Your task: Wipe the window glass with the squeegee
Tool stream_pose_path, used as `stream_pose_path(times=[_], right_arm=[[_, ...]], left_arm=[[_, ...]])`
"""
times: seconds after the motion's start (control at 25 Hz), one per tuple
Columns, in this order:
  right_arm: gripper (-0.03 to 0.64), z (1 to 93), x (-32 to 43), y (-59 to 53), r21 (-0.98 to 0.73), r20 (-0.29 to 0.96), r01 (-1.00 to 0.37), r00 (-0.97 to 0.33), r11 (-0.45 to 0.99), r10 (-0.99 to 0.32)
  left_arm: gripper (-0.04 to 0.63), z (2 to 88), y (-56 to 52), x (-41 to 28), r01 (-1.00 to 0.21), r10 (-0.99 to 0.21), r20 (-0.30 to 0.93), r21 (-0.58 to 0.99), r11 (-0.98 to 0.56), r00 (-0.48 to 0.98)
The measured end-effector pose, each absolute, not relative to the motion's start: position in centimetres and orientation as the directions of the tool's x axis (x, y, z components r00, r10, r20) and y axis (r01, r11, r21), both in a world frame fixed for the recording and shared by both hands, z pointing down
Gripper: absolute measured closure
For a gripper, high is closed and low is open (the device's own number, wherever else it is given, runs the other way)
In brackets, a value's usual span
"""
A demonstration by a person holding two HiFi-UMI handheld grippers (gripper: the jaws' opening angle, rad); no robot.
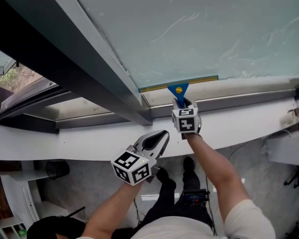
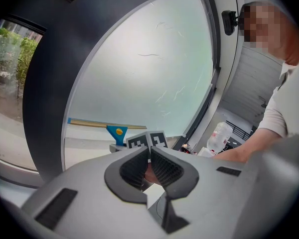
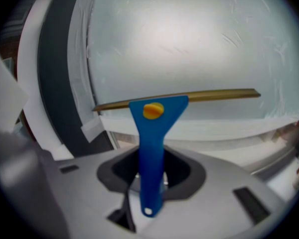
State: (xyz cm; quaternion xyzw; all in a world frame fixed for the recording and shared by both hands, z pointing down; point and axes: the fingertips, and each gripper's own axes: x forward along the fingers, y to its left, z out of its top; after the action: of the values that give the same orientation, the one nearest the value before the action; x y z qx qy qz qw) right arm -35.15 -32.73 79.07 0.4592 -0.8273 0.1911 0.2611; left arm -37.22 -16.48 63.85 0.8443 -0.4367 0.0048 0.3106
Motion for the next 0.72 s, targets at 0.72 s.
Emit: stream_pose_path(times=[0.72], right_arm=[[0.472, 82.1, -34.9, -32.0, -0.091, 0.640, -0.864, -0.431, 0.495, -0.636]], left_arm=[[0.555, 65.5, -16.1, -38.0, -0.742, -0.725, 0.303, 0.530, -0.411, 0.618]])
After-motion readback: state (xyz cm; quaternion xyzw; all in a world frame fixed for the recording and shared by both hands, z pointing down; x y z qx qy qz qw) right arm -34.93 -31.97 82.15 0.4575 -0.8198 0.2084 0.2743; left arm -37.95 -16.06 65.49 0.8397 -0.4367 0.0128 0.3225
